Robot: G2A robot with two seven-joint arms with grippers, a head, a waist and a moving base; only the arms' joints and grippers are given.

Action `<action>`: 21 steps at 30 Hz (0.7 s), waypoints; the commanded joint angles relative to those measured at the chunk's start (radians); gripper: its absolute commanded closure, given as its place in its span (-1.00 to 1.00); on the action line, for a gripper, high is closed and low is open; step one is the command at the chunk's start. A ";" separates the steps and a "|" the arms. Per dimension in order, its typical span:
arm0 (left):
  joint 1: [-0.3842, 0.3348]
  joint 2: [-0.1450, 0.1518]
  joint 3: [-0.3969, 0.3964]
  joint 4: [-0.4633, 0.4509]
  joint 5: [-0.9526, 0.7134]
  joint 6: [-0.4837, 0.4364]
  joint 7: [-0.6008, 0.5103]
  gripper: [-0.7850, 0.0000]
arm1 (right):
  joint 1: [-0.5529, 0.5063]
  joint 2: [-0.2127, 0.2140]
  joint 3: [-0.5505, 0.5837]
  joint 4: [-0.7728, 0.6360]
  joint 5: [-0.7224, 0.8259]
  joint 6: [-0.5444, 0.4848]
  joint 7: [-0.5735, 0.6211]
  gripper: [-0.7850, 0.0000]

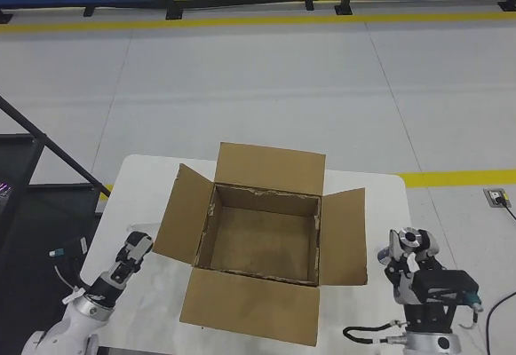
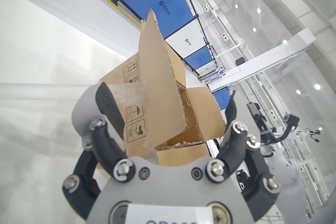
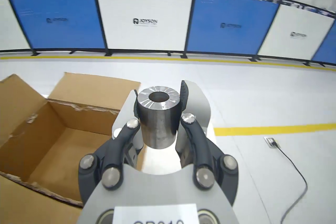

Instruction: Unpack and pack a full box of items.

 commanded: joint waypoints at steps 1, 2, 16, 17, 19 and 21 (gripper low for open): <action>-0.006 0.001 0.002 0.006 0.003 0.005 -0.003 -1.00 | -0.056 0.001 0.062 0.018 0.023 0.031 0.007 1.00; -0.009 0.001 0.002 0.010 0.002 0.007 -0.004 -1.00 | -0.056 0.001 0.062 0.018 0.023 0.031 0.007 1.00; -0.010 0.001 0.002 0.012 0.002 0.008 -0.004 -1.00 | -0.056 0.001 0.062 0.018 0.023 0.031 0.007 1.00; -0.010 0.001 0.002 0.012 0.002 0.008 -0.004 -1.00 | -0.056 0.001 0.062 0.018 0.023 0.031 0.007 1.00; -0.010 0.001 0.002 0.012 0.002 0.008 -0.004 -1.00 | -0.050 0.002 0.061 0.028 0.001 0.027 0.013 1.00; -0.010 0.001 0.002 0.012 0.002 0.008 -0.004 -1.00 | -0.033 0.000 0.033 0.045 -0.021 0.039 0.011 1.00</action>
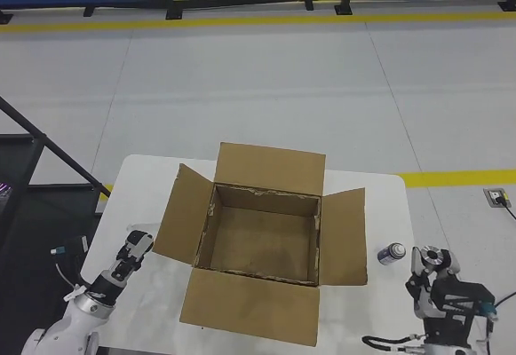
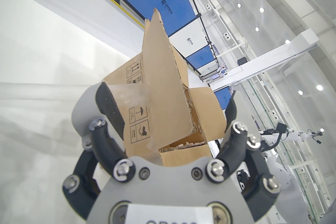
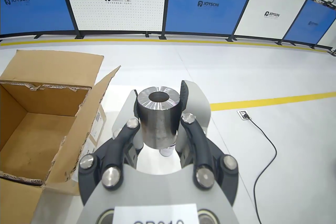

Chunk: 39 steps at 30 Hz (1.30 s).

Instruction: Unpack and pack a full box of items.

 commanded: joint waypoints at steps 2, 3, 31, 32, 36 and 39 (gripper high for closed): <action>0.000 0.000 0.000 0.000 0.000 0.000 0.000 -1.00 | 0.002 -0.001 -0.035 0.042 0.001 -0.004 -0.026 1.00; 0.000 0.000 0.000 0.000 0.000 0.000 0.000 -1.00 | -0.008 -0.001 -0.030 0.063 0.019 -0.011 -0.049 1.00; 0.000 0.000 0.000 0.000 0.000 0.000 0.000 -1.00 | 0.198 0.026 0.082 0.760 0.404 -0.364 -0.296 1.00; 0.000 0.000 0.000 0.000 0.000 0.000 0.000 -1.00 | 0.202 0.027 0.086 0.768 0.403 -0.360 -0.301 1.00; 0.000 0.000 0.000 0.000 0.000 0.000 0.000 -1.00 | 0.216 0.026 0.074 0.793 0.384 -0.327 -0.327 1.00; 0.000 0.000 0.000 0.000 0.000 0.000 0.000 -1.00 | 0.227 0.024 0.058 0.807 0.368 -0.286 -0.349 1.00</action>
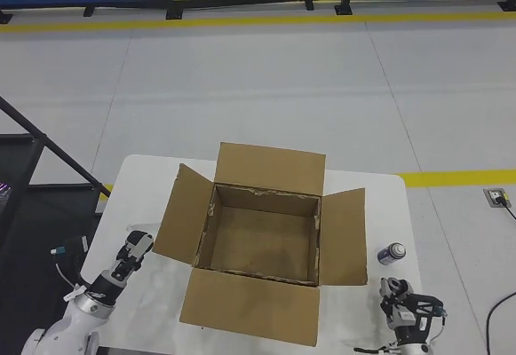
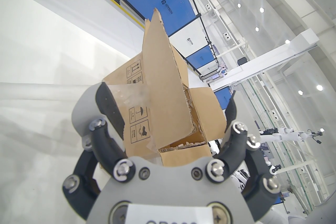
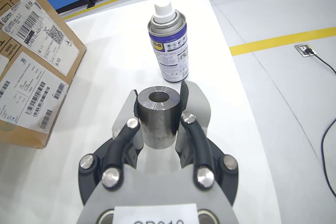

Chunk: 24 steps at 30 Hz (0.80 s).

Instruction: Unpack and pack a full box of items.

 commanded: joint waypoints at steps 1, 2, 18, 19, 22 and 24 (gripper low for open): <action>0.000 0.000 0.000 0.000 0.000 0.000 0.000 -1.00 | 0.007 -0.002 -0.014 0.011 -0.015 0.030 -0.007 1.00; 0.000 0.000 0.000 0.000 0.000 0.000 0.000 -1.00 | 0.012 -0.002 -0.020 0.016 -0.023 0.046 -0.007 1.00; 0.000 0.000 0.000 0.000 0.000 0.000 0.000 -1.00 | 0.065 -0.003 -0.044 0.068 -0.034 0.126 0.028 1.00; 0.000 0.000 0.000 0.000 0.000 0.000 0.000 -1.00 | 0.067 -0.002 -0.044 0.072 -0.033 0.125 0.026 0.91; 0.000 0.000 0.000 0.000 0.000 0.000 0.000 -1.00 | 0.067 -0.002 -0.043 0.082 -0.027 0.122 0.022 0.65; 0.000 0.000 0.000 0.000 0.000 0.000 0.000 -1.00 | 0.068 -0.001 -0.043 0.086 -0.025 0.118 0.019 0.62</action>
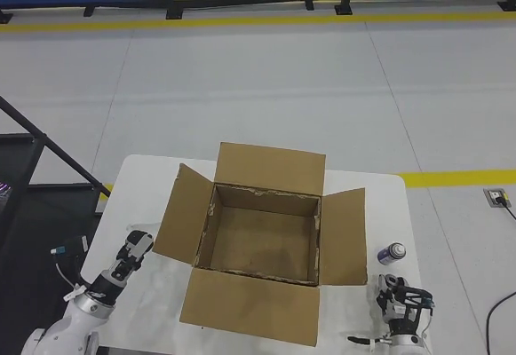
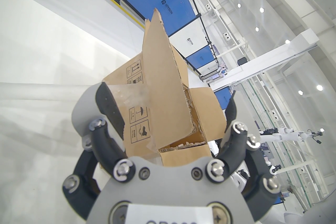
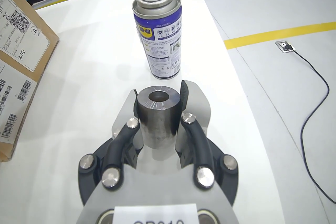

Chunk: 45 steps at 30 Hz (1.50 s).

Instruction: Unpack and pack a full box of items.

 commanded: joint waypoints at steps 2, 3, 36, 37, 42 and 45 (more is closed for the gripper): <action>0.000 0.000 0.000 0.000 0.000 0.000 0.000 -1.00 | 0.000 0.001 0.001 0.005 0.004 -0.003 -0.001 0.56; 0.000 0.000 0.000 0.000 0.000 0.000 0.000 -1.00 | -0.001 0.001 0.001 0.005 0.005 -0.005 -0.002 0.44; 0.008 0.001 -0.022 -0.022 0.000 0.013 0.029 -1.00 | -0.264 0.033 0.177 -0.486 0.324 -0.273 0.192 -1.00; 0.011 0.001 -0.028 -0.026 -0.001 0.012 0.033 -1.00 | -0.276 0.033 0.192 -0.526 0.382 -0.267 0.227 -1.00; 0.039 0.003 -0.072 -0.050 -0.005 0.004 0.064 -1.00 | -0.258 0.045 0.214 -0.655 0.616 -0.278 0.535 -1.00; 0.068 0.004 -0.100 -0.063 -0.013 -0.006 0.075 -1.00 | -0.207 0.054 0.216 -0.682 0.729 -0.269 0.703 -1.00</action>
